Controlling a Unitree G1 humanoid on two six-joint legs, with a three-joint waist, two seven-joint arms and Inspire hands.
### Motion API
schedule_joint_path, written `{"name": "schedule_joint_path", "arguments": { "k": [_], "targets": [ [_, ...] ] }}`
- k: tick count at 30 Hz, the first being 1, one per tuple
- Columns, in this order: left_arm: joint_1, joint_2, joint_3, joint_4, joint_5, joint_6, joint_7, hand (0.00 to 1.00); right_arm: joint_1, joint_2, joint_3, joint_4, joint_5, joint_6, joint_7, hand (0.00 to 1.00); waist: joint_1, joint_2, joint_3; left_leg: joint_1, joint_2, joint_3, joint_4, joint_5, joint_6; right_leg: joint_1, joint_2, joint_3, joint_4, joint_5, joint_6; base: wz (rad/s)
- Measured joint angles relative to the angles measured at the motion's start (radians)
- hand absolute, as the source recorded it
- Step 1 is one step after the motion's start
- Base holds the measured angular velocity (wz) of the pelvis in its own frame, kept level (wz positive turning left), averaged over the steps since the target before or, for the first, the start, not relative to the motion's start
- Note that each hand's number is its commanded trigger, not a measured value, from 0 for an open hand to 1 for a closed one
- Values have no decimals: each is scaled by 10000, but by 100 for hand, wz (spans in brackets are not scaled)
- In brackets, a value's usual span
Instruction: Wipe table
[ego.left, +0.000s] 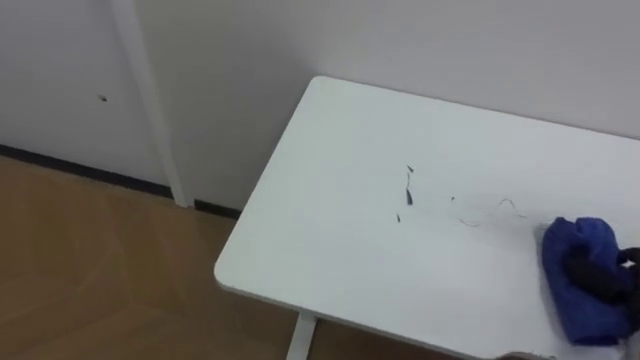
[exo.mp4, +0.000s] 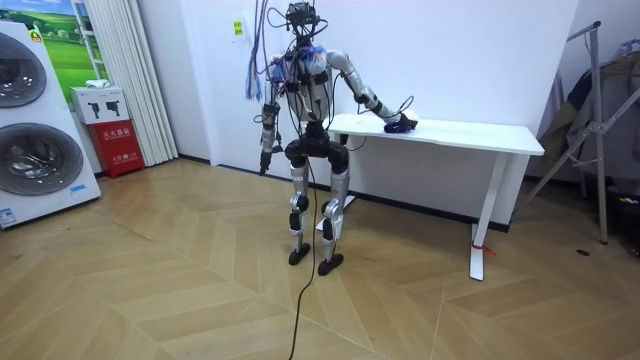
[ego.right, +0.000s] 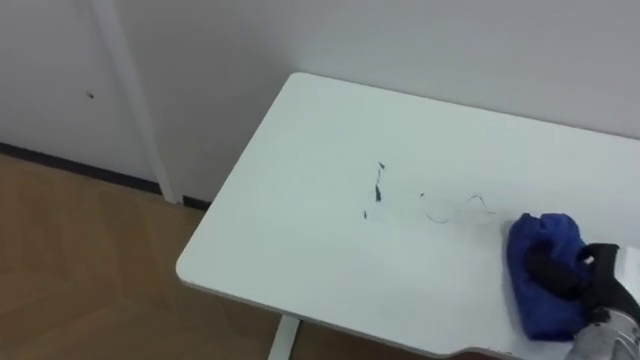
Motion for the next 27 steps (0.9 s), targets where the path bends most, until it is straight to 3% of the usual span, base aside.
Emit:
{"name": "schedule_joint_path", "arguments": {
  "k": [1, 4, 6, 8, 9, 12, 13, 15, 18, 22, 26, 27],
  "targets": [
    [-20, 4, -55, 3, -15, -2, 3, 0, -16, 2, 171, -82, -52, 107, 35, 100, 51, 7, 5, 43, 6, 57, -20, 0, -1, 2, 36, 81, 13, 1, -2, -28],
    [-224, -11, -307, 16, -194, -5, 12, 0, -275, -7, 998, -750, -511, 976, 226, 100, 416, -7, 21, 52, 53, 311, -66, -3, 0, -227, 92, 455, 180, 6, -42, -40],
    [-404, 49, -450, 287, -362, -84, -21, 0, -962, 29, 2183, -1336, -1249, 1608, 679, 100, 866, -39, 71, -54, 186, 627, -157, 28, -46, -514, 165, 642, 242, 104, -157, -57],
    [-553, 82, -490, 324, -342, -96, -127, 0, -1736, 36, 3291, -1884, -2040, 1766, 1146, 100, 1071, -101, 56, -364, 221, 624, -65, 49, -78, -863, 161, 601, 367, 127, -201, -22],
    [-689, 81, -534, 324, -347, -107, -213, 0, -2572, 39, 3964, -1917, -2351, 1753, 1344, 100, 1219, -129, 212, -564, 239, 611, -35, 80, -118, -1070, 186, 592, 391, 156, -238, 0],
    [-941, 256, -797, 366, -362, -124, -261, 0, -4261, 35, 4712, -1830, -2373, 1629, 1461, 100, 1663, -358, 388, -1189, 248, 389, 37, 215, -182, -1599, 216, 295, 261, 243, -291, 27],
    [-983, 317, -876, 427, -360, -113, -273, 0, -4515, 36, 4730, -1701, -2322, 1571, 1458, 100, 1761, -370, 407, -1311, 243, 307, 63, 225, -186, -1680, 220, 192, 204, 258, -298, 60],
    [-1085, 410, -1044, 679, -361, -94, -373, 0, -5457, 19, 4794, -611, -2151, 1442, 1453, 100, 2093, -345, 422, -1623, 246, -113, 186, 226, -187, -1732, 214, -209, 153, 274, -294, 65],
    [-1054, 449, -1109, 679, -359, -1, -469, 0, -5786, -99, 5080, 453, -1848, 1356, 1467, 100, 2411, -348, 408, -1921, 241, -173, 172, 233, -191, -1896, 170, -225, 137, 272, -290, 49],
    [-1104, 543, -1142, 673, -356, 97, -485, 0, -5703, -284, 5047, 825, -972, 1040, 1329, 100, 2223, -354, 389, -1947, 217, -382, 174, 235, -191, -1857, 158, -293, 141, 272, -290, 19],
    [-1404, 672, -1089, 647, -366, 35, -500, 0, -4861, -457, 4560, 733, 162, 527, 1215, 100, 2159, -341, 324, -1762, 273, -664, 120, 237, -192, -1984, 98, -479, 481, 194, -164, -15],
    [-1387, 674, -1093, 500, -362, 9, -499, 0, -4694, -457, 4249, 732, 214, 356, 1211, 100, 1962, -303, 328, -1693, 267, -735, 107, 236, -192, -1906, 77, -571, 561, 225, -148, -10]
  ]
}}
